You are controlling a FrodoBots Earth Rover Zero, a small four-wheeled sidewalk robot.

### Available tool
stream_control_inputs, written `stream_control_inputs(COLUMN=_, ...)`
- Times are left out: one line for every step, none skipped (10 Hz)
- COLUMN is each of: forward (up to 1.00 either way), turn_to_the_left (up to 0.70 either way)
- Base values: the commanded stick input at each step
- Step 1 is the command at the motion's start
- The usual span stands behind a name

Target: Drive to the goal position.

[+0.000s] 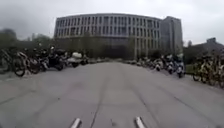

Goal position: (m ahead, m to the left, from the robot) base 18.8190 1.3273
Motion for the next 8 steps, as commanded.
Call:
stream_control_inputs(forward=1.0, turn_to_the_left=-0.34)
stream_control_inputs(forward=1.0, turn_to_the_left=-0.34)
stream_control_inputs(forward=1.0, turn_to_the_left=-0.33)
stream_control_inputs(forward=1.0, turn_to_the_left=0.06)
stream_control_inputs(forward=1.0, turn_to_the_left=0.06)
stream_control_inputs(forward=1.0, turn_to_the_left=0.06)
stream_control_inputs(forward=1.0, turn_to_the_left=0.06)
stream_control_inputs(forward=1.0, turn_to_the_left=0.06)
